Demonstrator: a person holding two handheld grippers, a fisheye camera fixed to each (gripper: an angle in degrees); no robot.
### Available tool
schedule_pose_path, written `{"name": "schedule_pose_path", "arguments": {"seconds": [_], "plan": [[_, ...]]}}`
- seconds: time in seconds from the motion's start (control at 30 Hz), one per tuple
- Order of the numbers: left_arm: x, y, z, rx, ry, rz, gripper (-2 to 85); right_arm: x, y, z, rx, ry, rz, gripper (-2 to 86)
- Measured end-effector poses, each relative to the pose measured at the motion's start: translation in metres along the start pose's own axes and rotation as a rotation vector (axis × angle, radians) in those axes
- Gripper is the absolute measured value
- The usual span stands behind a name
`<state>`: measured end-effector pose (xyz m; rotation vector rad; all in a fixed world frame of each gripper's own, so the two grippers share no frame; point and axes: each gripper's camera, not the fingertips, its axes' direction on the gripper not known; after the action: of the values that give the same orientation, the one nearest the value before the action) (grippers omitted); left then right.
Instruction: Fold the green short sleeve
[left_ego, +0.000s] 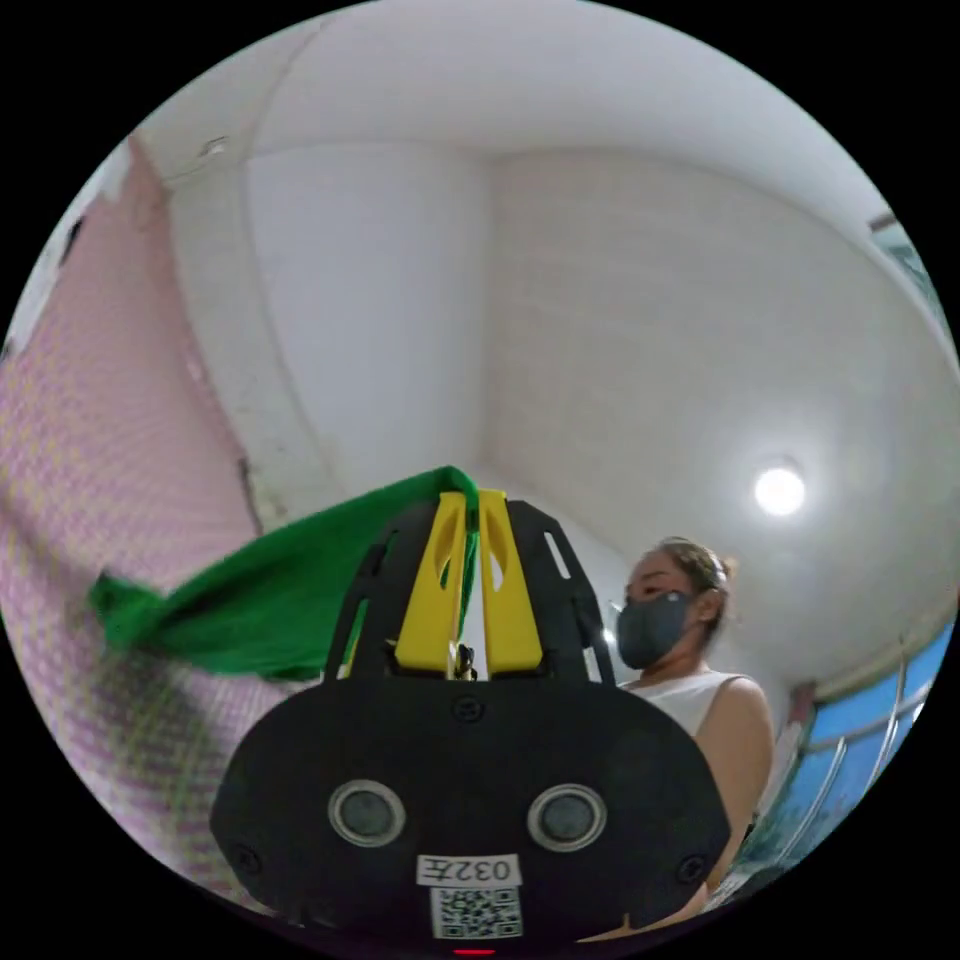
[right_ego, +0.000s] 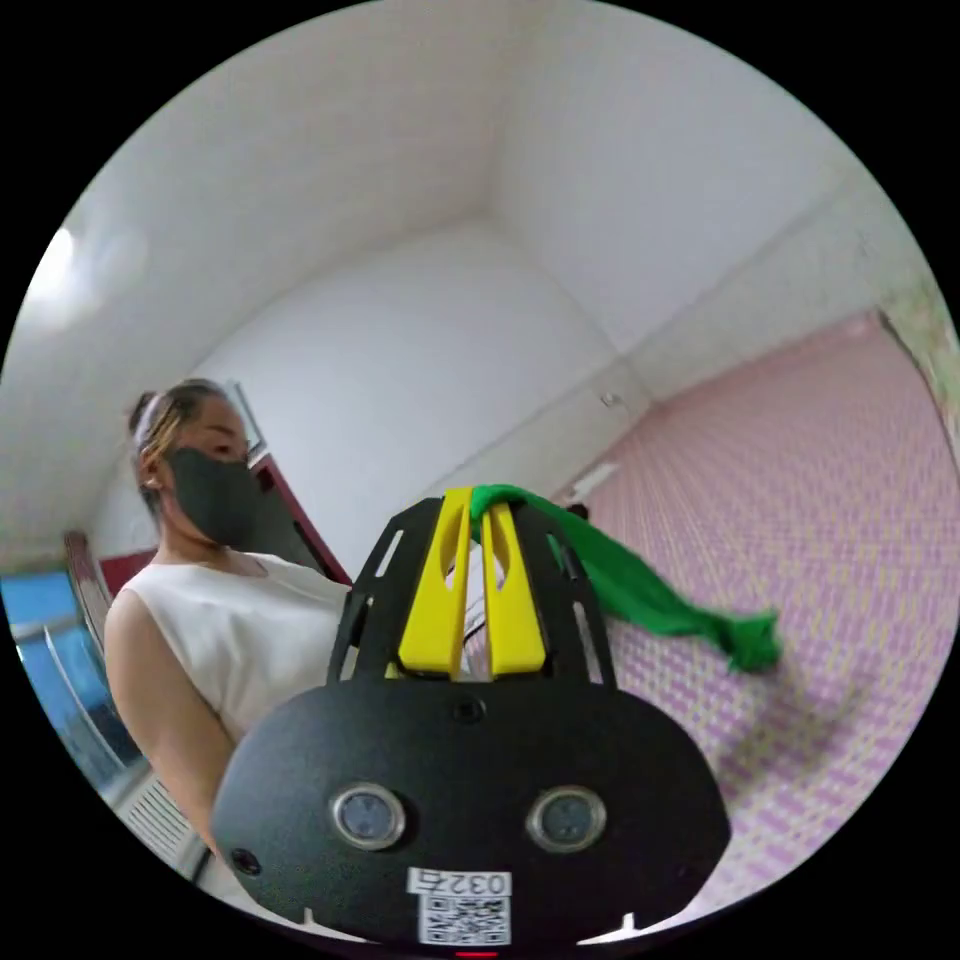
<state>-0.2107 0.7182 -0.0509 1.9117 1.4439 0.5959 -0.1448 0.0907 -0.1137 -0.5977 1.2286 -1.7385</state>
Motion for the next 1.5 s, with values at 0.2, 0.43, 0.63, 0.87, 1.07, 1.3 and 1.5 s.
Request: {"name": "schedule_pose_path", "arguments": {"seconds": [0.2, 0.43, 0.63, 0.87, 1.07, 1.3, 1.5], "plan": [[0.111, -0.103, 0.102, -0.115, -0.04, 0.328, -1.6, -0.139, -0.092, -0.051, 0.073, 0.129, -0.386, -0.9], [-0.079, -0.145, 0.149, -0.279, -0.42, -0.055, -1.5, -0.009, -0.122, -0.037, -0.035, 0.319, -0.052, -0.9], [-0.082, -0.197, 0.202, -0.252, -0.297, 0.045, -1.5, -0.027, -0.183, -0.046, 0.054, 0.36, -0.122, -0.9], [-0.013, -0.155, 0.197, -0.353, -0.389, 0.283, -1.5, -0.112, -0.168, -0.039, 0.027, 0.448, -0.299, -0.9], [-0.131, -0.013, 0.097, -0.462, -0.671, -0.006, -1.6, -0.008, -0.041, 0.004, -0.156, 0.499, 0.046, -0.9], [-0.273, 0.167, -0.011, -0.563, -0.985, -0.503, -1.6, 0.131, 0.134, 0.058, -0.359, 0.546, 0.605, -0.9], [-0.246, 0.198, -0.037, -0.559, -0.991, -0.545, -1.5, 0.12, 0.185, 0.073, -0.348, 0.536, 0.75, -0.9]]}}
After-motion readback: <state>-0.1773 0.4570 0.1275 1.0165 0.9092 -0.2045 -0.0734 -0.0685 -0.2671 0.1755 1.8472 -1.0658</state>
